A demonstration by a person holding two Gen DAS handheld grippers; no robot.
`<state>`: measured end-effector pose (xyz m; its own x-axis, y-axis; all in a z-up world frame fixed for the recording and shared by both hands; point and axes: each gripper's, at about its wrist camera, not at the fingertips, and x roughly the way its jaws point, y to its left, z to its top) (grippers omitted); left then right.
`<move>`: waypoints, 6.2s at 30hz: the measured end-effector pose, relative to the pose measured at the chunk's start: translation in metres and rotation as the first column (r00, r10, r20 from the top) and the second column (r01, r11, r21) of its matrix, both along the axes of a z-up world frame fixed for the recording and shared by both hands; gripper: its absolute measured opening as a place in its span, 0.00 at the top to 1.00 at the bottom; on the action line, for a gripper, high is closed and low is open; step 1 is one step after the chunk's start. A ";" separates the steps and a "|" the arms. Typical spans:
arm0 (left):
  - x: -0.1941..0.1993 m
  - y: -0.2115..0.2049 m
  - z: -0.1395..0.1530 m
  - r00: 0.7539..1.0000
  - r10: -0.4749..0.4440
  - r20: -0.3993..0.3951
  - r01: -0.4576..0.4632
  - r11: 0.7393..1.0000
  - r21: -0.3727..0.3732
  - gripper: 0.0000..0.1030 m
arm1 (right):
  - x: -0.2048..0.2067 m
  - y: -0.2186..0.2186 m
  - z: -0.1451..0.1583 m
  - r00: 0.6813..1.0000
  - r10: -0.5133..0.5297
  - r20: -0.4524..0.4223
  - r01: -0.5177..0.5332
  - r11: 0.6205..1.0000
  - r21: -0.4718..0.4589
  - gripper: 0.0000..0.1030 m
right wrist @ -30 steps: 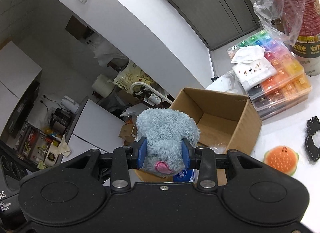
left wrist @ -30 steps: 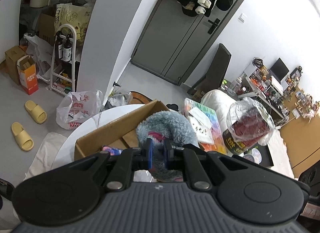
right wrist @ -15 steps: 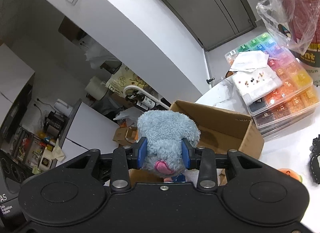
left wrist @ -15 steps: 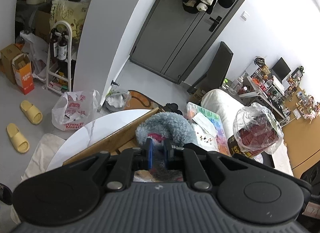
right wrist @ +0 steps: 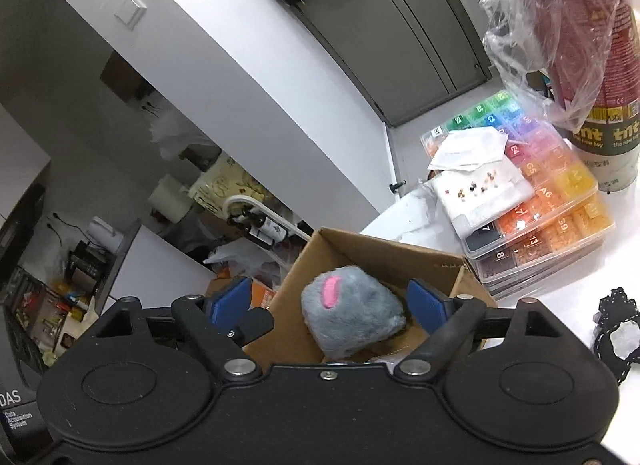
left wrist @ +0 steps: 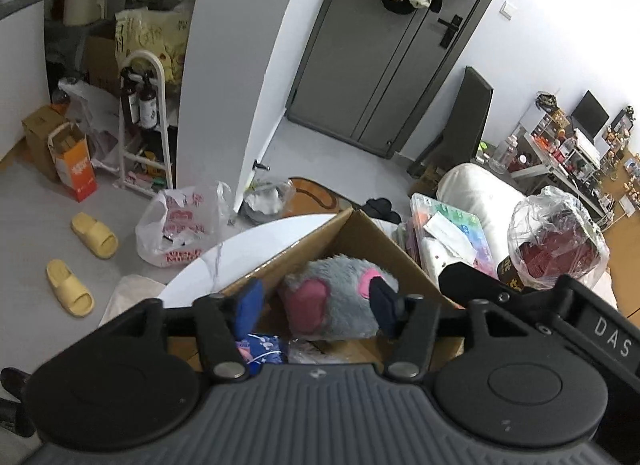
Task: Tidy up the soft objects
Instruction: 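Lower the grey plush mouse into the box and open the right gripper, then withdraw the right gripper from the box toward the blue denim plush, then close the right gripper on the blue denim plush, then lift the denim plush with the right gripper while the left gripper grasps the white wrapped packet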
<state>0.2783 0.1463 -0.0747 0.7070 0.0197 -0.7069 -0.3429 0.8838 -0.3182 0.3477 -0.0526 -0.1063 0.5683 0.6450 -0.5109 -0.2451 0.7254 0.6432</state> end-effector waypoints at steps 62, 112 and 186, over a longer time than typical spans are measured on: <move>-0.118 -0.109 0.067 0.987 -0.163 -0.013 0.161 0.956 0.246 0.17 | -0.105 -0.137 0.047 0.991 0.069 0.111 -0.046 0.979 -0.200 0.00; -0.121 -0.187 -0.003 0.984 -0.148 -0.101 0.172 0.932 0.318 0.17 | -0.114 -0.214 -0.027 0.996 0.094 -0.002 -0.093 0.980 -0.175 0.00; -0.059 -0.180 -0.086 0.978 -0.108 -0.177 0.148 0.961 0.234 0.60 | -0.077 -0.168 -0.096 0.997 0.077 -0.005 -0.071 0.900 -0.429 0.69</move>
<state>0.2189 -0.0332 -0.1606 0.5926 0.1230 -0.7961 -0.2503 0.9675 -0.0368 0.2710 -0.2208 -0.2027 0.5354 0.4055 -0.7409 -0.3148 0.9098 0.2704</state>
